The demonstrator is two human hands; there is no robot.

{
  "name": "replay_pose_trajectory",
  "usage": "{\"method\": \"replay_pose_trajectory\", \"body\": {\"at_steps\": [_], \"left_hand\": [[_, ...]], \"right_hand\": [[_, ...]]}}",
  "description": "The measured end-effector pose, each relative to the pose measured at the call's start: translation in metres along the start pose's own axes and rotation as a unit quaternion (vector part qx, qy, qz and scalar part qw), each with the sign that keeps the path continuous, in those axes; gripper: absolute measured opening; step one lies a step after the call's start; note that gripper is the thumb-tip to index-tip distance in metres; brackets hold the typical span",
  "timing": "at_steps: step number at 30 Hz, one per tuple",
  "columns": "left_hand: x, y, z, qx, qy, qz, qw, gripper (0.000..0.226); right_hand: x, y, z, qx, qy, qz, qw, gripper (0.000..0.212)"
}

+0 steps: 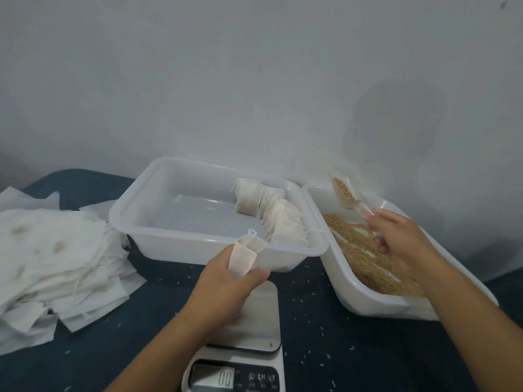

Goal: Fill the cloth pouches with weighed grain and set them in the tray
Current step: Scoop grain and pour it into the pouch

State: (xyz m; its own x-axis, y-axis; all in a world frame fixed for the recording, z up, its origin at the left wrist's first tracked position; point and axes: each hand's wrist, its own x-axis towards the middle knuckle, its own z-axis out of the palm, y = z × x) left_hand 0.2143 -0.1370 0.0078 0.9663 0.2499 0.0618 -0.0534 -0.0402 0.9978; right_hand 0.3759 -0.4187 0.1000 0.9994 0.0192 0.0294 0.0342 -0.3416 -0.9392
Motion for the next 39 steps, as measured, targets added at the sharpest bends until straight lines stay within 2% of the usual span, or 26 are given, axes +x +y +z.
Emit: {"method": "replay_pose_trajectory", "body": {"at_steps": [4, 11, 15, 25, 31, 39], "left_hand": [[0.002, -0.001, -0.002, 0.017, 0.0, -0.012, 1.0, 0.02], [0.003, -0.001, -0.009, 0.107, 0.017, 0.014, 0.994, 0.02], [0.004, -0.002, -0.011, 0.145, 0.004, 0.039, 0.989, 0.023], [0.002, -0.004, -0.009, 0.164, 0.002, 0.054, 0.985, 0.024], [0.001, -0.005, -0.008, 0.189, -0.013, 0.09, 0.978, 0.028], [-0.001, -0.006, -0.006, 0.18, -0.041, 0.102, 0.978, 0.032]], "right_hand": [[-0.042, -0.021, 0.002, -0.01, -0.026, -0.029, 0.999, 0.019], [-0.102, -0.043, 0.0, -0.128, -0.16, -0.086, 0.975, 0.041], [-0.119, -0.058, 0.0, -0.207, -0.2, -0.108, 0.952, 0.031], [-0.126, -0.086, -0.004, -0.345, -0.205, -0.139, 0.905, 0.028], [-0.123, -0.106, 0.002, -0.381, -0.251, -0.154, 0.877, 0.023], [-0.115, -0.128, 0.01, -0.456, -0.273, -0.173, 0.829, 0.034]]}}
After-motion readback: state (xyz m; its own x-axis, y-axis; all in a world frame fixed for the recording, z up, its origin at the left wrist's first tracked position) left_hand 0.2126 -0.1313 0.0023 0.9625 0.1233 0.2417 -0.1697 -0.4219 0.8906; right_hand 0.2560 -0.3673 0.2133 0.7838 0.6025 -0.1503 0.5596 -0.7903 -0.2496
